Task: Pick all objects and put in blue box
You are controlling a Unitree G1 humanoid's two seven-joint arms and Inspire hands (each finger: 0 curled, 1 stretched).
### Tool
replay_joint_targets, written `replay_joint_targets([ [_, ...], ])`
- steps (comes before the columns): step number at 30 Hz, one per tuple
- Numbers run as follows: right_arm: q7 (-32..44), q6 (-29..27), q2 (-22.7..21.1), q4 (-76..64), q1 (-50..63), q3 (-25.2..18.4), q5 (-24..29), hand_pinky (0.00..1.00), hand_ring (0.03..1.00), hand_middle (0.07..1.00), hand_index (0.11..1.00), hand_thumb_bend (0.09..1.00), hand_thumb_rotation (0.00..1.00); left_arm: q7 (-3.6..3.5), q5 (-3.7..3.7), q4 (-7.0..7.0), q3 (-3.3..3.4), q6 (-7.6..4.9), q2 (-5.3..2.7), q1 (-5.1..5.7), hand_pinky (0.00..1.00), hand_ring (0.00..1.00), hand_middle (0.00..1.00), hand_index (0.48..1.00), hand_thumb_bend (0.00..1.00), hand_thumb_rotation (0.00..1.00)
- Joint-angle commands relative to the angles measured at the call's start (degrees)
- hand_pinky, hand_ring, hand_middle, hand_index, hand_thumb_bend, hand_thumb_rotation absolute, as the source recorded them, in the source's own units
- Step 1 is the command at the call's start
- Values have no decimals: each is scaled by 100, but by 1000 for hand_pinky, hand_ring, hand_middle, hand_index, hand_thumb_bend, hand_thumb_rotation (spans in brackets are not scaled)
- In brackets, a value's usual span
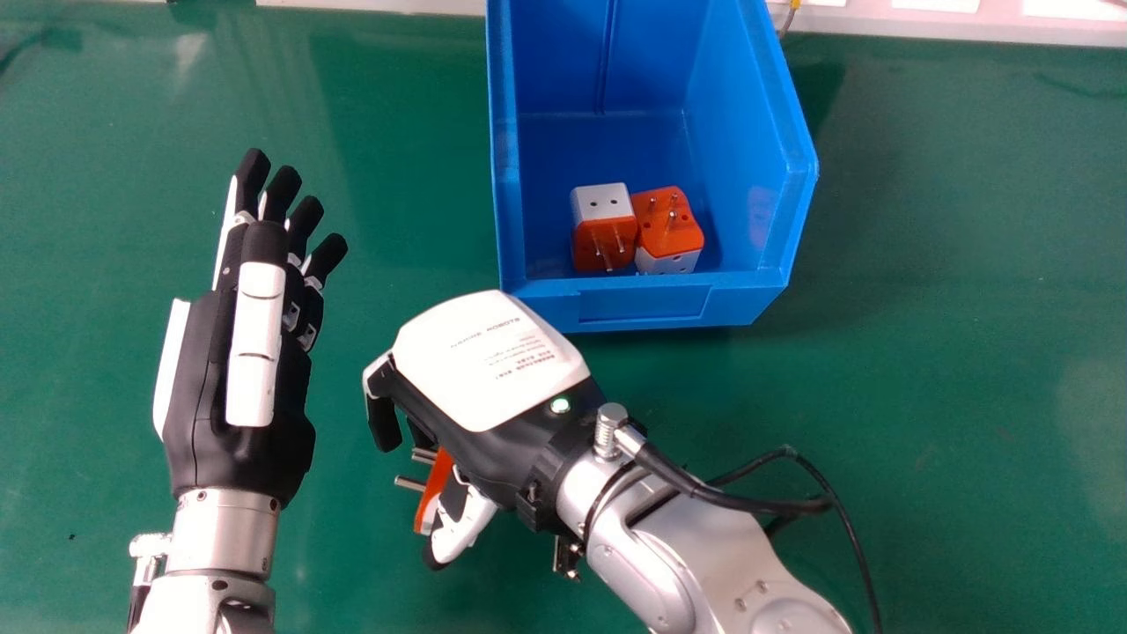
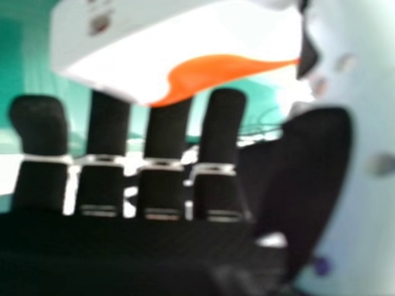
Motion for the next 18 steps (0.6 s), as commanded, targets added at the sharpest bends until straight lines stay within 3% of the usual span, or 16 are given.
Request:
replay_joint_targets([
  [1, -91, -42, 6, -442, 58, -52, -95, 204, 289, 446, 509, 531, 2, -5, 47, -54, -8, -96, 16, -57, 941, 978, 991, 986, 697, 818],
  [3, -110, -59, -60, -642, 136, -93, -137, 204, 289, 446, 509, 531, 2, 4, 97, -55, -19, -123, 24, -42, 941, 978, 991, 986, 697, 818],
  [6, 20, -72, -201, -963, 265, -173, -159, 204, 289, 446, 509, 531, 2, -18, 100, -76, -22, -137, 19, -17, 941, 978, 991, 986, 697, 818],
  [8, 101, -164, -438, -1296, 366, -253, -241, 201, 287, 439, 508, 529, 2, -33, 80, -76, -17, -146, 15, -18, 939, 976, 989, 984, 700, 816],
  [11, 387, -250, -735, -1879, 533, -404, -382, 201, 287, 439, 508, 529, 2, -51, -7, -102, -4, -87, -1, -12, 939, 976, 989, 984, 700, 816],
  [14, 608, -290, -872, -2475, 814, -617, -308, 204, 304, 451, 509, 526, 1, -2, 104, -83, -1, -126, 25, -8, 940, 976, 989, 984, 700, 818],
  [18, 800, -321, -920, -3133, 1203, -891, -237, 208, 316, 455, 513, 523, 1, -19, 80, -60, 12, -120, 39, -33, 938, 976, 989, 984, 698, 815],
])
